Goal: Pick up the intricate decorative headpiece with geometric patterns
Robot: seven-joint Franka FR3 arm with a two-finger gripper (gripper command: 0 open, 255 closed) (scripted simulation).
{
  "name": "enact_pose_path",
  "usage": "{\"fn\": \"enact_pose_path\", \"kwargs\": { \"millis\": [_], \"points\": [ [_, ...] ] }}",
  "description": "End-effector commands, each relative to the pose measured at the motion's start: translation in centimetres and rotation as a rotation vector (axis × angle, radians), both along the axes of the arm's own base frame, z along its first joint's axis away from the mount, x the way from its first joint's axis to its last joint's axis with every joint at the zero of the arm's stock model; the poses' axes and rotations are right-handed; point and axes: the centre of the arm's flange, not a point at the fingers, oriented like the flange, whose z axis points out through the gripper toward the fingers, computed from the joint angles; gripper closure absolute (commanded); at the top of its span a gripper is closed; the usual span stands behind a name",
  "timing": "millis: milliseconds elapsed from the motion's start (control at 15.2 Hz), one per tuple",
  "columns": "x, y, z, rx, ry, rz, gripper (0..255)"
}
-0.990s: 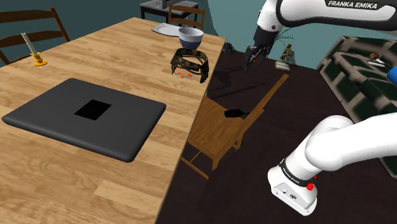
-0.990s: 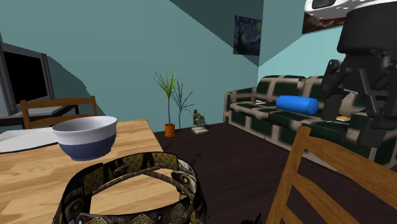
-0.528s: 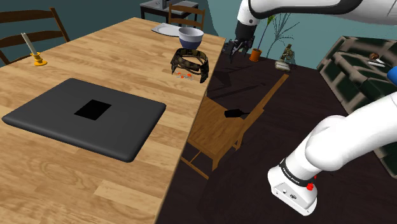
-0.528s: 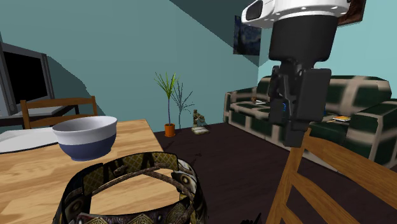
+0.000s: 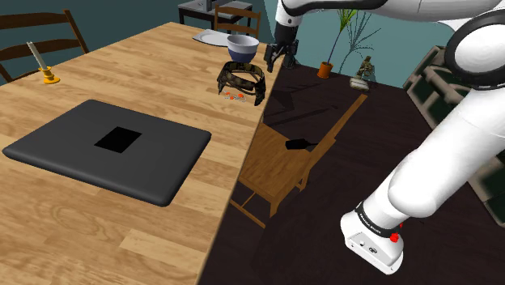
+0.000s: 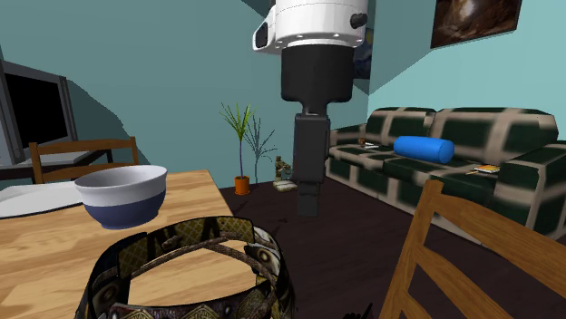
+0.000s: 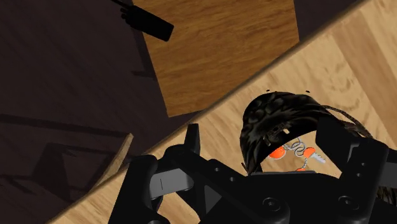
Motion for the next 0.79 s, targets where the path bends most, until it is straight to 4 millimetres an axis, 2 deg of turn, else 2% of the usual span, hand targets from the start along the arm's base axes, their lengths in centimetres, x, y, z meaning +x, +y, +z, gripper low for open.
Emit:
{"fn": "enact_pose_path", "kwargs": {
  "millis": [0,264,330,726],
  "points": [
    [2.8,0.1,-0.5,0.004,0.004,0.004,0],
    [8.1,0.2,-1.3,0.012,0.014,0.012,0],
    [8.2,0.2,-1.3,0.013,0.014,0.012,0],
    [8.2,0.2,-4.5,0.013,0.014,0.012,0]
  ]
}}
